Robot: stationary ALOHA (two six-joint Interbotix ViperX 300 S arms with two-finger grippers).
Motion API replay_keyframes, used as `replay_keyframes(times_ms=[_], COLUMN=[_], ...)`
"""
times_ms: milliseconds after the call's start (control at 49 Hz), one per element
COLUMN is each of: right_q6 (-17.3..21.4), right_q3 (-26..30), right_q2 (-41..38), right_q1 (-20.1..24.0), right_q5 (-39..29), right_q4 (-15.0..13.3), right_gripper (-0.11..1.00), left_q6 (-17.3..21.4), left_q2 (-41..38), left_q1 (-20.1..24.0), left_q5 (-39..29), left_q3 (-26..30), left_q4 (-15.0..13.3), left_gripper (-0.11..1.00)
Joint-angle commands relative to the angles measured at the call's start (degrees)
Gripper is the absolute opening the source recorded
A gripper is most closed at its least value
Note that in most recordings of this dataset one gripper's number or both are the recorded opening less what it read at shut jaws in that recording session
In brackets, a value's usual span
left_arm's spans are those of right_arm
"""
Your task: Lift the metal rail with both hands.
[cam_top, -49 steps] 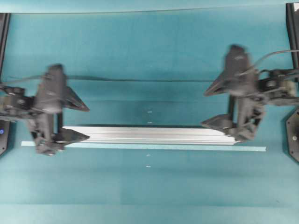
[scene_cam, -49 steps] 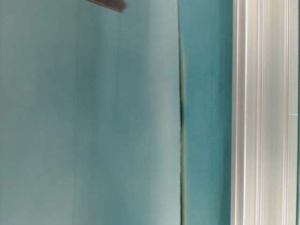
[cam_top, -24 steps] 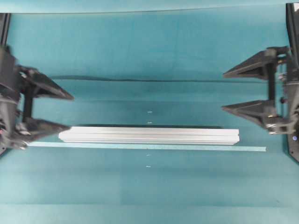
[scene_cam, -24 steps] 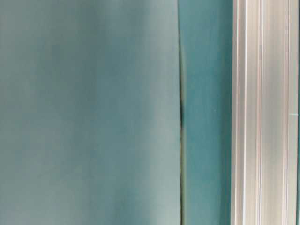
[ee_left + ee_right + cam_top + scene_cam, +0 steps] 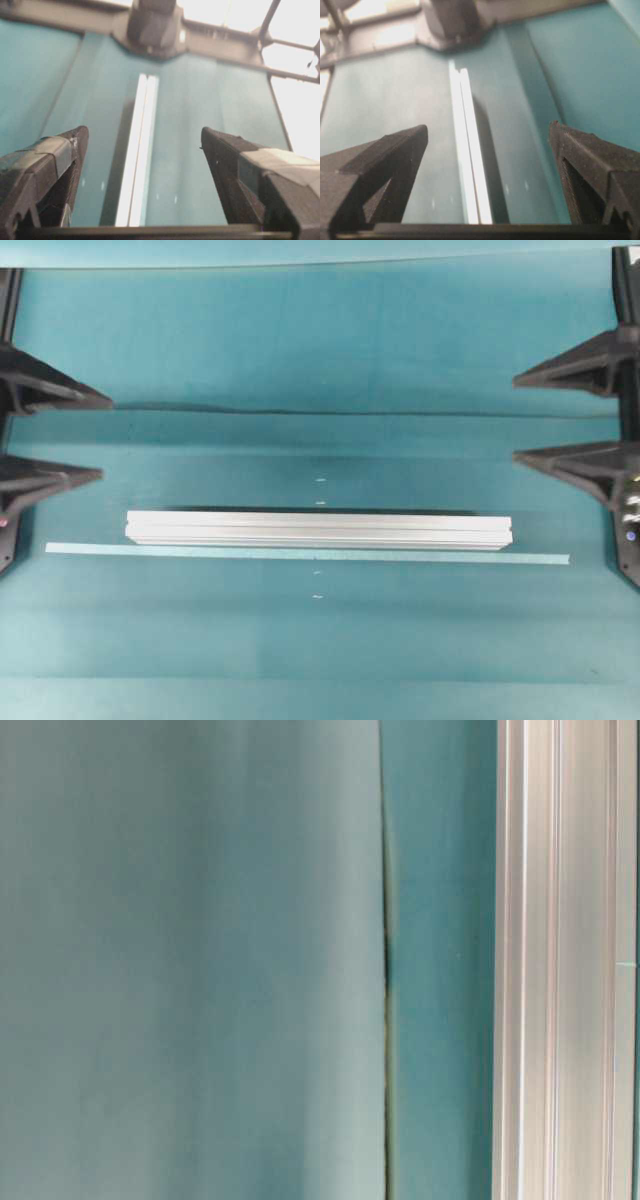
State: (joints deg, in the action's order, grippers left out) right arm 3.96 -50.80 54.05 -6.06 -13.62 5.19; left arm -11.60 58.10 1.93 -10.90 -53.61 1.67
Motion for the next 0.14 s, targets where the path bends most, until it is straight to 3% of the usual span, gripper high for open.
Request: replay_keyframes(times_ms=[0, 123], right_q6=[-0.1, 0.0], right_q3=[0.5, 0.3], right_q2=[0.7, 1.2], right_q1=[-0.2, -0.3], right_q5=[2.0, 2.3], right_q4=[-0.1, 0.0], right_gripper=[0.99, 0.99], left_q6=[0.1, 0.1], left_q2=[-0.1, -0.3], left_q1=[0.1, 0.1], left_q5=[0.5, 0.5], left_q3=[1.1, 1.1], left_q4=[0.0, 0.0], left_gripper=[0.91, 0.91])
